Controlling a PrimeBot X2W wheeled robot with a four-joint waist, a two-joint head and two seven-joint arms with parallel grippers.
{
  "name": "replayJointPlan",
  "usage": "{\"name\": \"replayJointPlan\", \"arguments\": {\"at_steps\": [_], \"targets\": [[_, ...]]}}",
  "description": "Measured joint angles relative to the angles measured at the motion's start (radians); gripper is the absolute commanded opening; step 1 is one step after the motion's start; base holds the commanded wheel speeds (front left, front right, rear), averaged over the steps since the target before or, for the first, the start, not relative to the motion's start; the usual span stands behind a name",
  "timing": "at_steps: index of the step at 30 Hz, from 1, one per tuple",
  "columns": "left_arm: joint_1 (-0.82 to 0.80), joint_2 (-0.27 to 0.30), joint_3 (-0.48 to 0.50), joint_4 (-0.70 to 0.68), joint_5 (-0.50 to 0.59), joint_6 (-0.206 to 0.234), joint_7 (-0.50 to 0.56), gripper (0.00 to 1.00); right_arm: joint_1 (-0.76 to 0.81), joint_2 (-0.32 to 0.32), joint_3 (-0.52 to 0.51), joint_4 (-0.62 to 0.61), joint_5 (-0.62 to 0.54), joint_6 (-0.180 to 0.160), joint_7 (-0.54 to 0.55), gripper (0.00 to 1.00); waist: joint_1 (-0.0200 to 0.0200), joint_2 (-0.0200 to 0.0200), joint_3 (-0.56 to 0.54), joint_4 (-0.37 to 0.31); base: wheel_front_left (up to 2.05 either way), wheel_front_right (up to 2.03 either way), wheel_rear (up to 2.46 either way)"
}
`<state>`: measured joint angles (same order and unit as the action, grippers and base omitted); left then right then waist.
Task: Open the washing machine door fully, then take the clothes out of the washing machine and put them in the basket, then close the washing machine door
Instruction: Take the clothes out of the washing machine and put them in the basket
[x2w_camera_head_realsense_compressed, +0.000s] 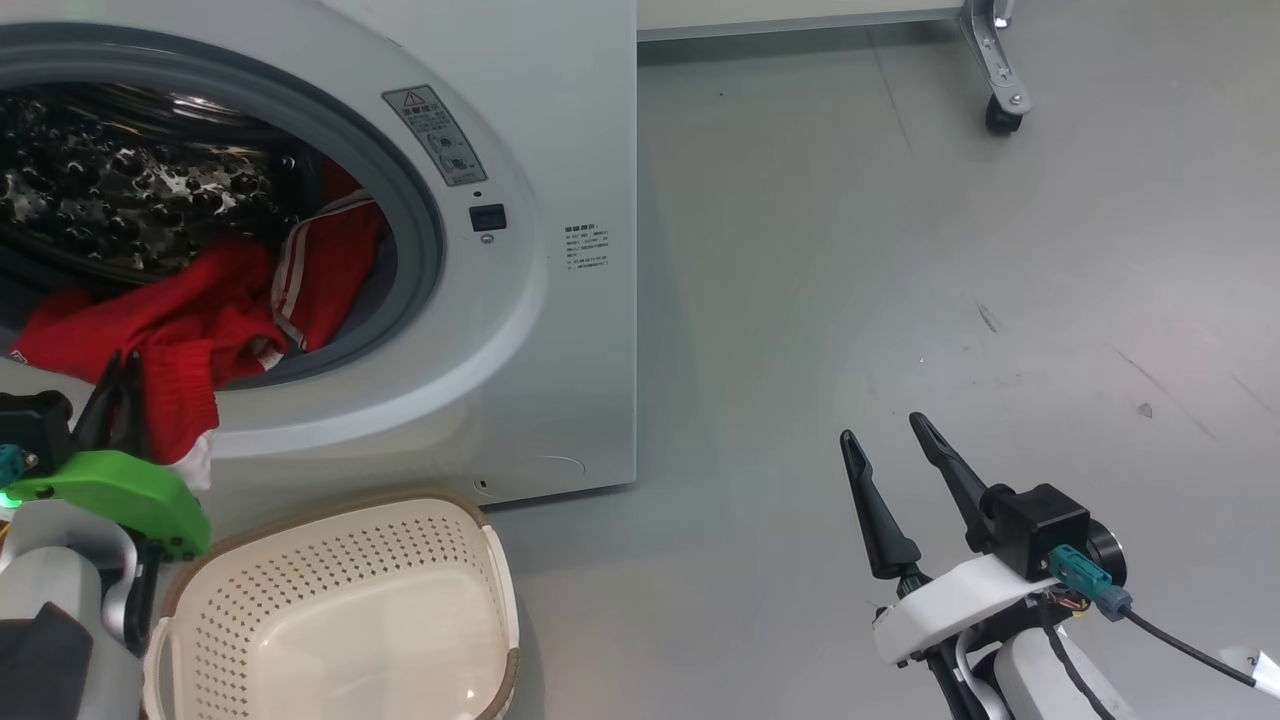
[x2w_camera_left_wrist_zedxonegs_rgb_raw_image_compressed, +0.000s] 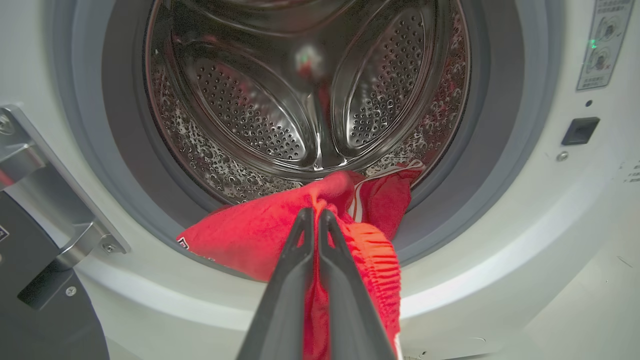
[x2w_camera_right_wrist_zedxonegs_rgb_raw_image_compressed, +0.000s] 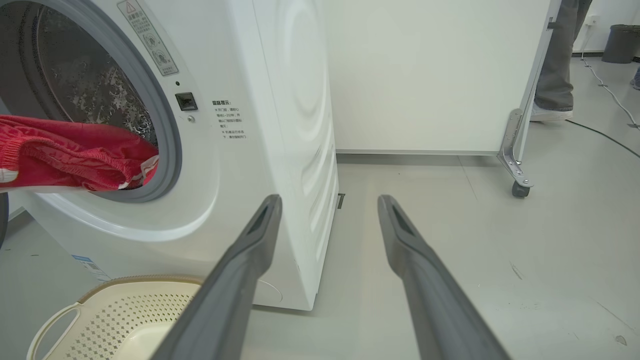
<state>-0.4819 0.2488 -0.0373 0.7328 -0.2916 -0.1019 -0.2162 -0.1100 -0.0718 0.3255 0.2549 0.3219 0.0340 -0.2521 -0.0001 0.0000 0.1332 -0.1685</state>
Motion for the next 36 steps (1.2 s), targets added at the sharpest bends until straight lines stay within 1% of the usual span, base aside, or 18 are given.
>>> {"name": "replayJointPlan", "arguments": {"at_steps": [6, 16, 23, 31, 36], "targets": [[0.034, -0.015, -0.001, -0.042, -0.001, 0.0, -0.015, 0.0, 0.009, -0.001, -0.001, 0.0, 0.0, 0.004, 0.0, 1.0, 0.0, 0.0, -0.02, 0.01, 0.0, 0.0, 0.0], [0.083, -0.037, -0.007, -0.183, -0.005, -0.002, -0.033, 0.0, 0.02, -0.002, -0.003, -0.001, -0.008, 0.016, 0.0, 1.0, 0.0, 0.0, -0.036, 0.017, 0.0, 0.0, 0.0], [0.104, -0.046, 0.006, -0.276, -0.005, -0.002, -0.033, 0.0, 0.025, -0.002, -0.003, -0.001, -0.01, 0.017, 0.0, 1.0, 0.0, 0.0, -0.04, 0.015, 0.0, 0.0, 0.0], [0.167, -0.052, 0.009, -0.317, -0.005, -0.001, -0.033, 0.0, 0.032, 0.0, -0.004, -0.01, -0.011, 0.026, 0.0, 1.0, 0.0, 0.0, -0.03, 0.002, 0.0, 0.0, 0.0], [0.197, -0.052, 0.004, -0.306, -0.004, 0.0, -0.033, 0.0, 0.032, 0.001, -0.009, -0.018, -0.011, 0.026, 0.0, 1.0, 0.0, 0.0, -0.013, -0.008, 0.0, 0.0, 0.0]]}}
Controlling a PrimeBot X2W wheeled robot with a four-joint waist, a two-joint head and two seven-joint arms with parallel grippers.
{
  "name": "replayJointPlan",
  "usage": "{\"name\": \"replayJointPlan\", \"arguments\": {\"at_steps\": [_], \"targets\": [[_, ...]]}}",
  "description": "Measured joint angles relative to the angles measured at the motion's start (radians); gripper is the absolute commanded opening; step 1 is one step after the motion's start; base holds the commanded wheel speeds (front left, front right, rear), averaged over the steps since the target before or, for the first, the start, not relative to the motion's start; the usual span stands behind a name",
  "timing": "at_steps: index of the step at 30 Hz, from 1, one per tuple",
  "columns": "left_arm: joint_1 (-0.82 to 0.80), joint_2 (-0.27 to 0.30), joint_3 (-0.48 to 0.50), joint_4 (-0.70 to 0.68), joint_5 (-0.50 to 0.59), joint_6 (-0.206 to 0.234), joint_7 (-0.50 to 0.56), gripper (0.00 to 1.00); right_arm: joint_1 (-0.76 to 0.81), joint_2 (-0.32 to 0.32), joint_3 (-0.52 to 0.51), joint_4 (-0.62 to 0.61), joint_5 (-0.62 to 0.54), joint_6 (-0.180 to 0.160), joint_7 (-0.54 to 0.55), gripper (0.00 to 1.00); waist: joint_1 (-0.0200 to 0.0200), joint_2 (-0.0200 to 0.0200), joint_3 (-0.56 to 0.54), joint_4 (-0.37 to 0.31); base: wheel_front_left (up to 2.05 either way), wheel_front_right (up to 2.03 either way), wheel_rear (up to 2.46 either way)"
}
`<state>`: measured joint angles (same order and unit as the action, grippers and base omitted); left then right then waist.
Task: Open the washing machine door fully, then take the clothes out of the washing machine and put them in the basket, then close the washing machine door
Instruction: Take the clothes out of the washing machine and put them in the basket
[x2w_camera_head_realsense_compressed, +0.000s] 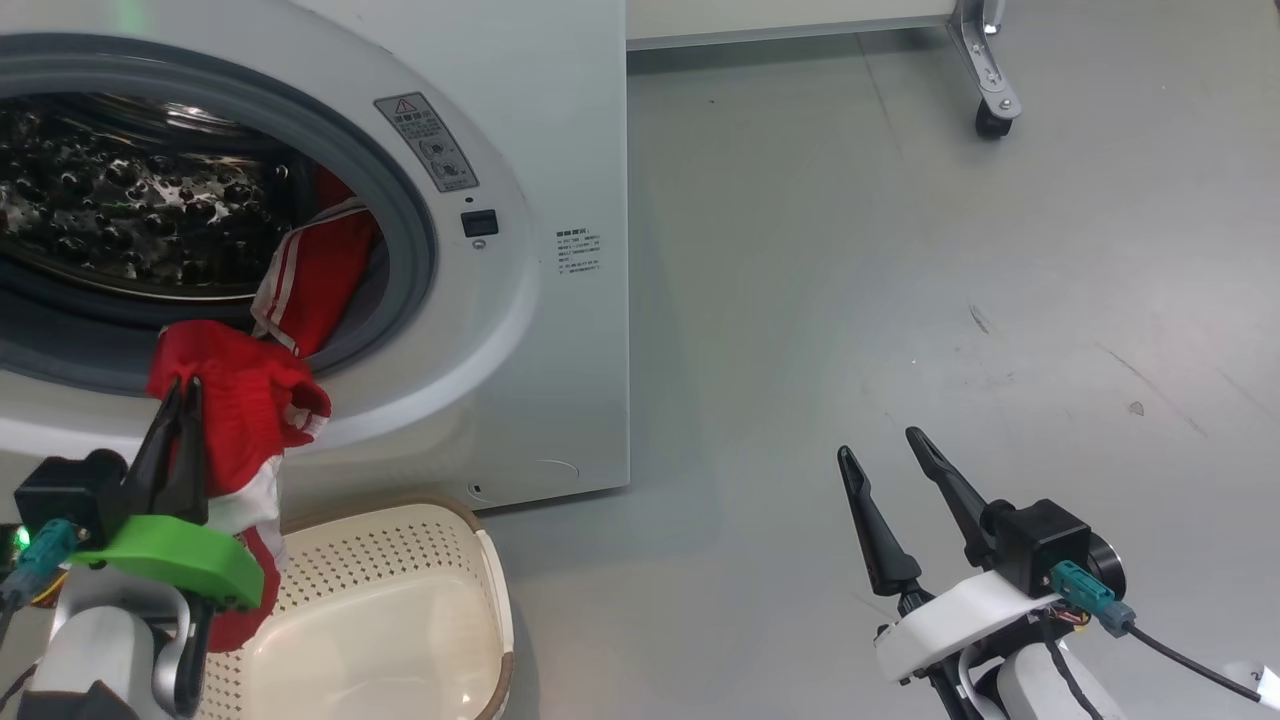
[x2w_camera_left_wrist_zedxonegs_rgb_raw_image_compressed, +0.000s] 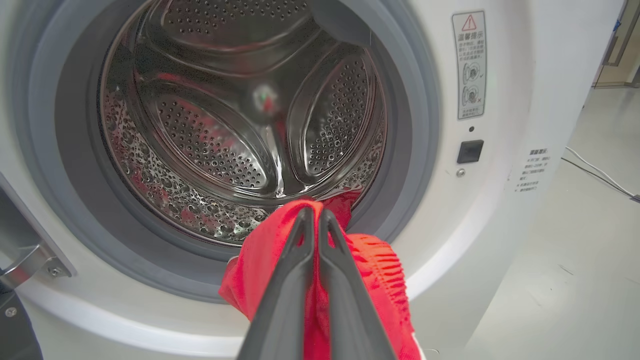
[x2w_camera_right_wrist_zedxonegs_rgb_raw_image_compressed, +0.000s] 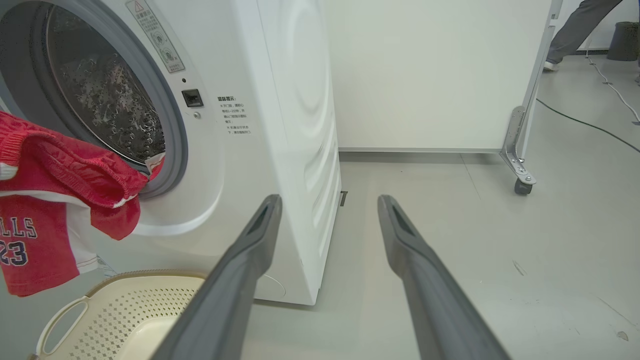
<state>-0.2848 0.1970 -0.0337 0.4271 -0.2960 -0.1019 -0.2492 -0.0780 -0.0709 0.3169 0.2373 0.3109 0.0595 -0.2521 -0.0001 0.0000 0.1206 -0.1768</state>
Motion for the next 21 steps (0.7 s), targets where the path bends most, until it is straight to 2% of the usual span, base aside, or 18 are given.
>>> {"name": "replayJointPlan", "arguments": {"at_steps": [21], "targets": [[0.055, 0.012, -0.039, 0.119, 0.006, 0.0, 0.183, 0.0, -0.028, 0.01, 0.008, -0.032, -0.006, 0.0, 0.0, 1.0, 0.0, 0.0, 0.134, -0.057, 0.0, 0.0, 0.0]]}}
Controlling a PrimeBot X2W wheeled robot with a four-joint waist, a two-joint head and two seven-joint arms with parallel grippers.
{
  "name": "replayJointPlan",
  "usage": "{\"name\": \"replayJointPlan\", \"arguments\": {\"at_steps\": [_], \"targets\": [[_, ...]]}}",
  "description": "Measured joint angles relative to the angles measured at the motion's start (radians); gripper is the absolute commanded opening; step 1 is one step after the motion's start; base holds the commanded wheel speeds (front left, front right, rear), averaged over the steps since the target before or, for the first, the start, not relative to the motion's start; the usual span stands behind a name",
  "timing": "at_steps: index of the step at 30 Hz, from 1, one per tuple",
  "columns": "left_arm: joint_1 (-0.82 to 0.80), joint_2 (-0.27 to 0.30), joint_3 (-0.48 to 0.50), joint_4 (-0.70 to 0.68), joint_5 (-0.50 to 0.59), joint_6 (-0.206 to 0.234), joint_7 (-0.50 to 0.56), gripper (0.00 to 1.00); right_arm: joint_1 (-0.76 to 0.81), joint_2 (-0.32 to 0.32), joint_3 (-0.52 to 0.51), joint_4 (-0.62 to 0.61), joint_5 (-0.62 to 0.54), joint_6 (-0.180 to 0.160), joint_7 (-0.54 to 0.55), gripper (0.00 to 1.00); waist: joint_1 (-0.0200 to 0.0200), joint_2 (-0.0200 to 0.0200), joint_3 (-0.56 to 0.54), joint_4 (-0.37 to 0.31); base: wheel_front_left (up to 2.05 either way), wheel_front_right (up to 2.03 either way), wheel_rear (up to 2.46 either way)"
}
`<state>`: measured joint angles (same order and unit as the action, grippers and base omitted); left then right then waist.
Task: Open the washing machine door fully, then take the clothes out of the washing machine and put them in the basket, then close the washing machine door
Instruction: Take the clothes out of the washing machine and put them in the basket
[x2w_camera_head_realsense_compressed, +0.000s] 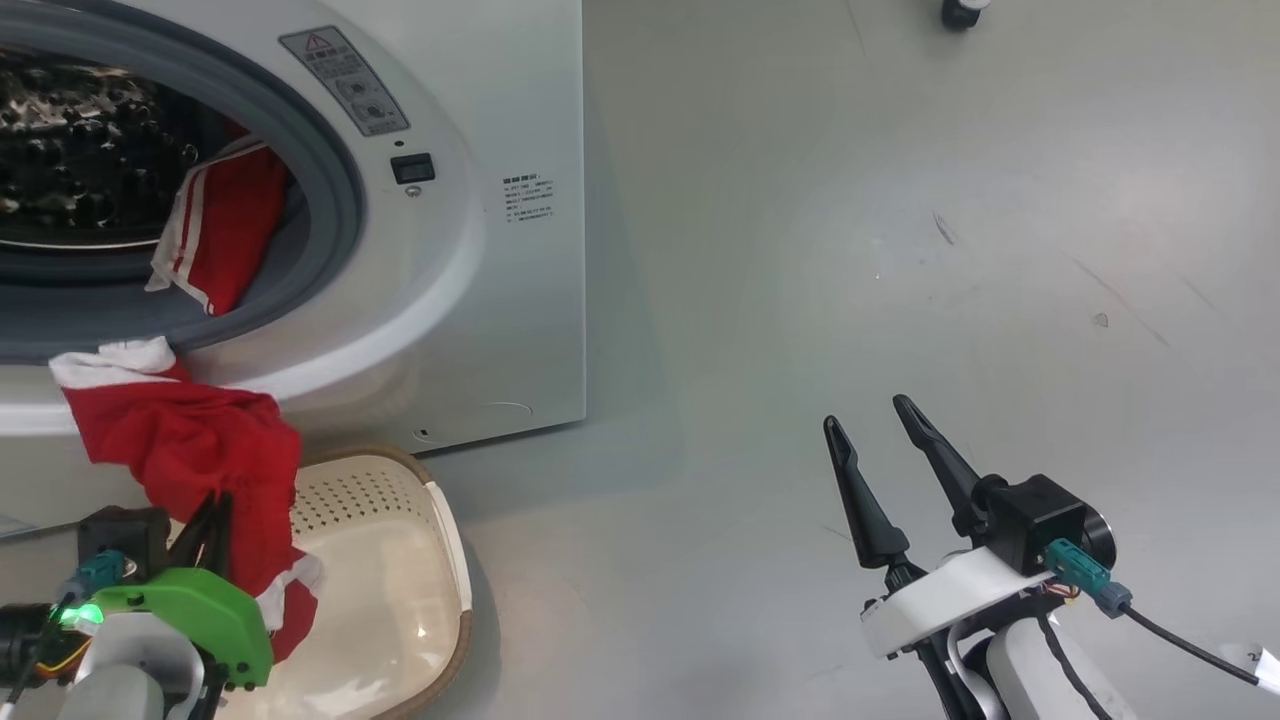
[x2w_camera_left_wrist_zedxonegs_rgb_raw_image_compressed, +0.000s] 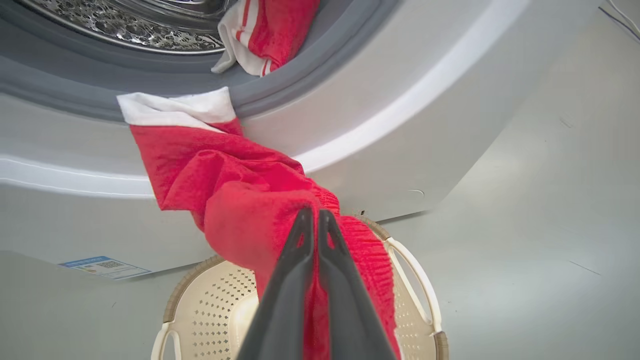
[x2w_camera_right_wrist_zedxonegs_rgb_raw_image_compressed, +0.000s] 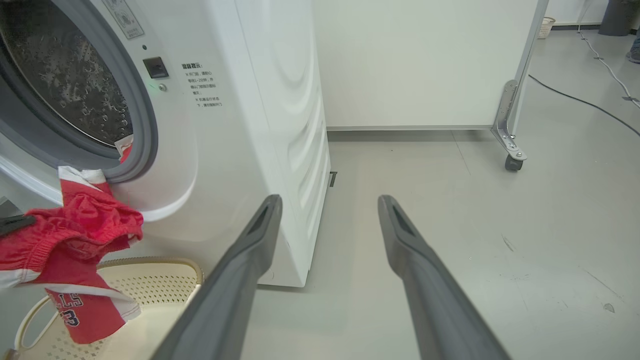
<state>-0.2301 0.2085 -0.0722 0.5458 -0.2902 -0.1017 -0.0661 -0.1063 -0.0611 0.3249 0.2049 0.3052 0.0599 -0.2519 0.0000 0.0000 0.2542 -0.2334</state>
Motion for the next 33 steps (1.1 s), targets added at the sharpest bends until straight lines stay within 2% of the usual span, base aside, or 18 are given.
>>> {"name": "replayJointPlan", "arguments": {"at_steps": [13, 30, 33], "targets": [[-0.019, 0.045, -0.001, 0.087, 0.01, 0.0, 0.075, 0.0, -0.048, 0.006, 0.018, -0.021, -0.003, 0.0, 0.0, 1.0, 0.0, 0.0, 0.127, -0.059, 0.0, 0.0, 0.0], [-0.098, 0.11, 0.027, 0.202, 0.019, 0.013, 0.091, 0.0, -0.092, 0.014, 0.035, -0.044, 0.0, -0.001, 0.0, 1.0, 0.0, 0.0, 0.268, -0.16, 0.0, 0.0, 0.0], [-0.1, 0.116, 0.038, 0.23, 0.018, 0.017, 0.082, 0.0, -0.093, 0.016, 0.035, -0.048, 0.006, -0.011, 0.0, 1.0, 0.0, 0.0, 0.283, -0.173, 0.0, 0.0, 0.0]]}}
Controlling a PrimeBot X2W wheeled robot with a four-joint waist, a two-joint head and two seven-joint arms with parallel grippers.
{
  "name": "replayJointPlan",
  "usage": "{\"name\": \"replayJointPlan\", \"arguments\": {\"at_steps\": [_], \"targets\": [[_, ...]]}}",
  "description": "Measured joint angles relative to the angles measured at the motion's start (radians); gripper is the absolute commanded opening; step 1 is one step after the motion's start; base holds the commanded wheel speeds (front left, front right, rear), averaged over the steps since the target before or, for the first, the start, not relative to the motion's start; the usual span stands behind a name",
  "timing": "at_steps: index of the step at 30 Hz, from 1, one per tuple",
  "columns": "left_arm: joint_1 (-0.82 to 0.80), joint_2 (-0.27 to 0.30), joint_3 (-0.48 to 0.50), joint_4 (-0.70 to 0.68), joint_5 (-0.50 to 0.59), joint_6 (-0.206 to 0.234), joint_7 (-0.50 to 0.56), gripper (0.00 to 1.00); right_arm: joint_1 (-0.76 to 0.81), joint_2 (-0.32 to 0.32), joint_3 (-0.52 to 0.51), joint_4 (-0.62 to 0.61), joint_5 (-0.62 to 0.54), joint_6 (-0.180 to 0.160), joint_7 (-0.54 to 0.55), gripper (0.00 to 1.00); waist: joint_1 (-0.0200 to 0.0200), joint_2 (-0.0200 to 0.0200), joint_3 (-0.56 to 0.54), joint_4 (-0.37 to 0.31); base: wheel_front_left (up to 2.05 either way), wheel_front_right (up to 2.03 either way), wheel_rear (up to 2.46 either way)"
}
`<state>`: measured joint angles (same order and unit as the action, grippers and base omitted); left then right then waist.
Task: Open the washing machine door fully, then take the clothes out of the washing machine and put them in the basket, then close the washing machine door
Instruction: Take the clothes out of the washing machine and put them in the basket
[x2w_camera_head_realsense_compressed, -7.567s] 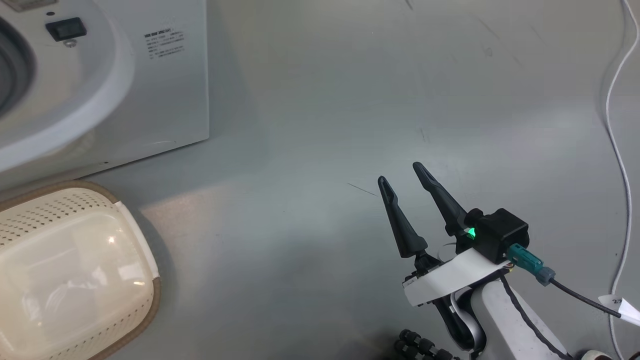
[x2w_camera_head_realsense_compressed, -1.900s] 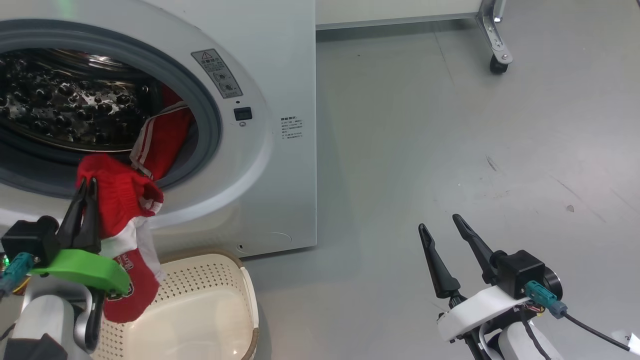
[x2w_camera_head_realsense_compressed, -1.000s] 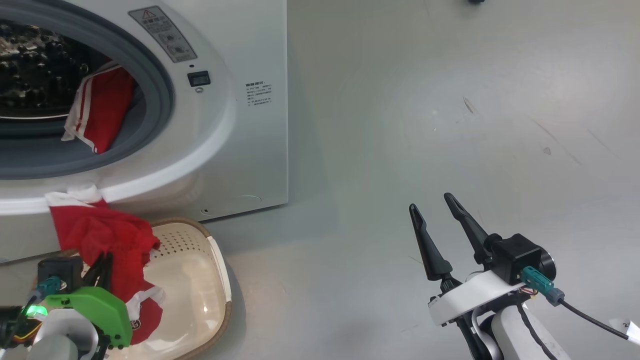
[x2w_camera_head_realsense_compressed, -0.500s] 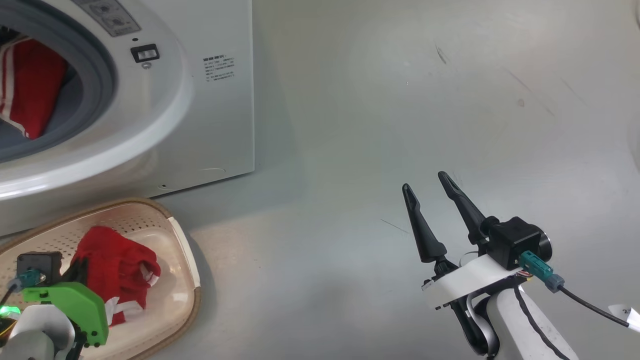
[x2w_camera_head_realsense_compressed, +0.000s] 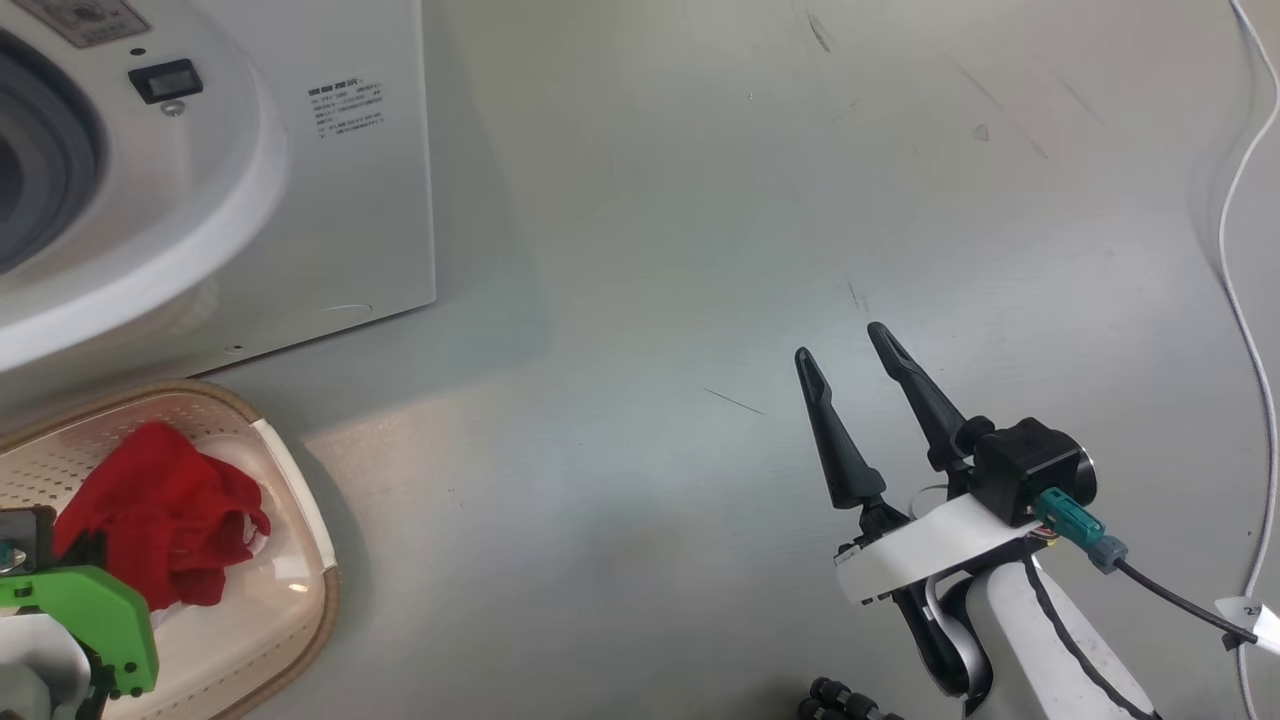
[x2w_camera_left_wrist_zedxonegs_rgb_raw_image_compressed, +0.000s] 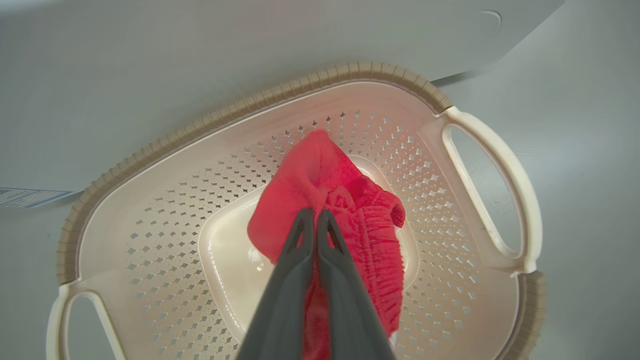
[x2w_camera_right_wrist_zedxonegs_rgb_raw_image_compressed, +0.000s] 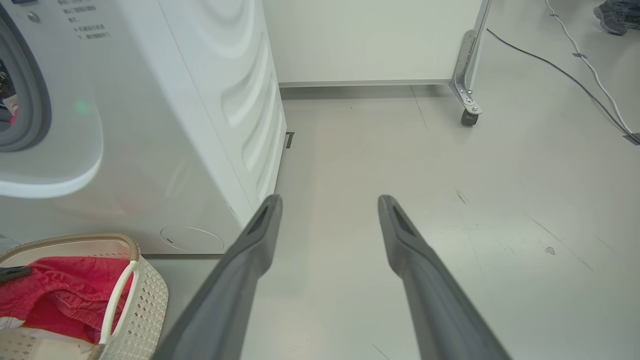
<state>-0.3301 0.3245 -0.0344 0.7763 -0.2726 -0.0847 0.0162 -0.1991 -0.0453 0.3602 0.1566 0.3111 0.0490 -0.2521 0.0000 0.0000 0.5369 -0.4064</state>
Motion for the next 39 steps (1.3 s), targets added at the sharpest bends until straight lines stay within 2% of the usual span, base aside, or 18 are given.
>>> {"name": "replayJointPlan", "arguments": {"at_steps": [11, 12, 13, 14, 15, 19, 30, 35, 39], "targets": [[-0.02, 0.002, 0.009, 0.081, -0.002, 0.011, -0.028, 0.0, -0.008, 0.0, 0.011, -0.004, 0.013, -0.012, 0.0, 1.0, 0.0, 0.0, 0.015, -0.007, 0.0, 0.0, 0.0], [-0.02, 0.002, 0.009, 0.089, -0.002, 0.011, -0.03, 0.22, -0.009, 0.0, 0.012, -0.004, 0.013, -0.016, 0.0, 1.0, 0.0, 0.0, 0.015, -0.006, 0.0, 0.0, 0.0], [-0.021, 0.001, 0.009, 0.093, -0.002, 0.011, -0.034, 0.3, -0.01, 0.0, 0.012, -0.004, 0.013, -0.016, 0.0, 1.0, 0.0, 0.0, 0.015, -0.005, 0.0, 0.0, 0.0], [-0.023, 0.0, 0.01, 0.097, -0.002, 0.013, -0.039, 0.82, -0.013, 0.0, 0.012, -0.004, 0.013, -0.016, 0.0, 1.0, 0.0, 0.0, 0.015, -0.004, 0.0, 0.0, 0.0], [-0.027, -0.003, 0.01, 0.103, -0.003, 0.019, -0.045, 1.0, -0.015, 0.0, 0.011, -0.004, 0.013, -0.017, 0.0, 1.0, 0.0, 0.0, 0.014, -0.003, 0.0, 0.0, 0.0], [-0.05, -0.031, 0.01, 0.137, -0.01, 0.019, -0.057, 1.0, -0.017, 0.001, 0.007, 0.003, 0.012, -0.025, 0.0, 1.0, 0.0, 0.0, 0.003, 0.008, 0.0, 0.0, 0.0], [-0.077, -0.035, 0.015, 0.184, -0.015, 0.019, -0.099, 1.0, -0.019, 0.001, 0.013, 0.011, 0.011, -0.026, 0.0, 1.0, 0.0, 0.0, -0.023, 0.026, 0.0, 0.0, 0.0], [-0.086, -0.057, 0.009, 0.196, -0.015, 0.018, -0.126, 1.0, -0.019, 0.0, 0.005, 0.017, 0.011, -0.026, 0.0, 1.0, 0.0, 0.0, -0.042, 0.035, 0.0, 0.0, 0.0], [-0.1, -0.077, 0.007, 0.196, -0.023, 0.009, -0.179, 1.0, -0.019, 0.0, -0.007, 0.023, 0.011, -0.027, 0.0, 1.0, 0.0, 0.0, -0.065, 0.044, 0.0, 0.0, 0.0]]}}
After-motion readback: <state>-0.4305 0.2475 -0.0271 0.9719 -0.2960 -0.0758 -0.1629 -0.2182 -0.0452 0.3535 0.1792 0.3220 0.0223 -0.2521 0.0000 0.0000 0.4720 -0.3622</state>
